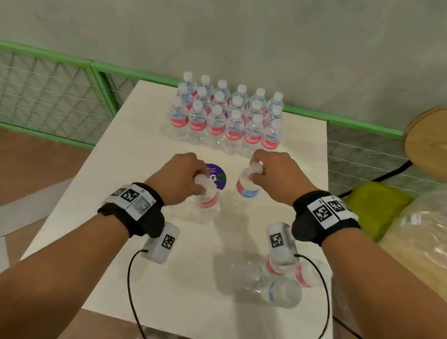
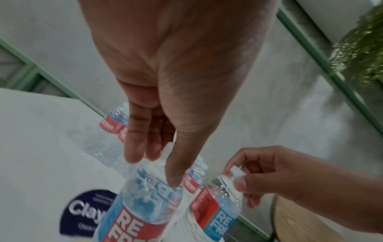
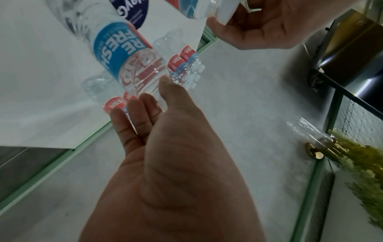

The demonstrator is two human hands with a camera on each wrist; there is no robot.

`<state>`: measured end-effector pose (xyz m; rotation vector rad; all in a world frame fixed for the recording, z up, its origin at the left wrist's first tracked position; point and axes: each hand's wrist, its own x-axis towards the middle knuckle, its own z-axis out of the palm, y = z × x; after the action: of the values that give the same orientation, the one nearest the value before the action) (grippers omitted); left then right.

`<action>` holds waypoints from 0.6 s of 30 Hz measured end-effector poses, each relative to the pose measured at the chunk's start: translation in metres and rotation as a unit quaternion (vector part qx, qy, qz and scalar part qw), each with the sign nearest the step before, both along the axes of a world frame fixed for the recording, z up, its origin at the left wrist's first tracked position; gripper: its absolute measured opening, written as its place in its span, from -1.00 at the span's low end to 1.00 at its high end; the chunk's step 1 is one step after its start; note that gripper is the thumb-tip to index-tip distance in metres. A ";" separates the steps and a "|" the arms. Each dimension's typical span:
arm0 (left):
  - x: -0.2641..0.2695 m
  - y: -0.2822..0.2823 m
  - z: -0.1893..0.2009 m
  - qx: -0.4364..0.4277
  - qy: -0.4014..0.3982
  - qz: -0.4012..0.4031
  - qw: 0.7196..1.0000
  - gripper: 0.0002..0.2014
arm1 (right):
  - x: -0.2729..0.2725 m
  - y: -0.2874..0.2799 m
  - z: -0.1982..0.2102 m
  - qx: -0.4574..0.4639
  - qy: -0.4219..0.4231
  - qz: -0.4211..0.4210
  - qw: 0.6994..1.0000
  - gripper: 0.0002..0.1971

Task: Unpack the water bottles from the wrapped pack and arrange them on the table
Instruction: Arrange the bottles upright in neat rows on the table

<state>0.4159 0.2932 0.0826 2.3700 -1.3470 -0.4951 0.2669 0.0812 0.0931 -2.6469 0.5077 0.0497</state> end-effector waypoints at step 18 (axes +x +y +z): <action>0.237 -0.055 -0.043 0.050 -0.057 0.010 0.997 -0.63 | 0.253 0.030 -0.068 -0.053 0.005 -0.041 0.998 -0.75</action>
<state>0.6529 0.2383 0.0391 2.5244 -1.3766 -0.4356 0.5198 0.1114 0.0253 -2.7273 0.6390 0.0102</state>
